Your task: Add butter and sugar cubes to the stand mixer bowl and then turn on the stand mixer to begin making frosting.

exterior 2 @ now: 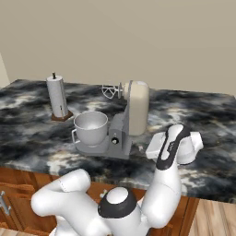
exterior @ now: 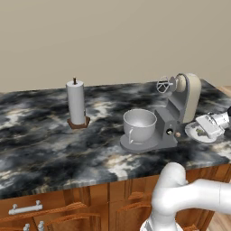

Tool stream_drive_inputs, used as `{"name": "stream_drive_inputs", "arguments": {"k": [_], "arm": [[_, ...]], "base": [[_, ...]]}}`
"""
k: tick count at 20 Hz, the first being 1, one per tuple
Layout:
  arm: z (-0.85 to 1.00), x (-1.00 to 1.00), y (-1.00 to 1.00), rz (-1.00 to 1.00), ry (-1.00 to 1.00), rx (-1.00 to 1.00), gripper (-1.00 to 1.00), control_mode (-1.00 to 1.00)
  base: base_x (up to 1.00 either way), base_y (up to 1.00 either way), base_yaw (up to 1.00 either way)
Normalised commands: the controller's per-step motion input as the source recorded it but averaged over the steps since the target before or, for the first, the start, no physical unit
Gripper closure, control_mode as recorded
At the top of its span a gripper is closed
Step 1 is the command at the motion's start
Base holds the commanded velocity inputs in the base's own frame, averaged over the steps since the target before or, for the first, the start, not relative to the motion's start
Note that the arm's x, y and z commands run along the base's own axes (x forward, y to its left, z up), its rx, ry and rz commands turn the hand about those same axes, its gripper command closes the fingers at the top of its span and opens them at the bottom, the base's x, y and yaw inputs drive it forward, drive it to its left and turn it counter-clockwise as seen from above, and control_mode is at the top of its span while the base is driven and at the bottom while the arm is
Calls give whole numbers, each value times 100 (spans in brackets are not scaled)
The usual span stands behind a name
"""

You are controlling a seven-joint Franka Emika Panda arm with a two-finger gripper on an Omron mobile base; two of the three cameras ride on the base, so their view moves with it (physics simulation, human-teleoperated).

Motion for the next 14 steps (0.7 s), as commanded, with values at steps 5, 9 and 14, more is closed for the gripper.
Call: {"name": "stream_drive_inputs", "arguments": {"k": [5, 9, 14], "arm": [[-24, 25, 0, -2, 0, 0, -100, -100], [-12, 26, 0, -1, 0, 0, -100, -100], [-13, 30, 0, -1, 0, 0, -100, -100]], "base": [[0, 0, 0], [0, 0, 0], [0, 0, 0]]}}
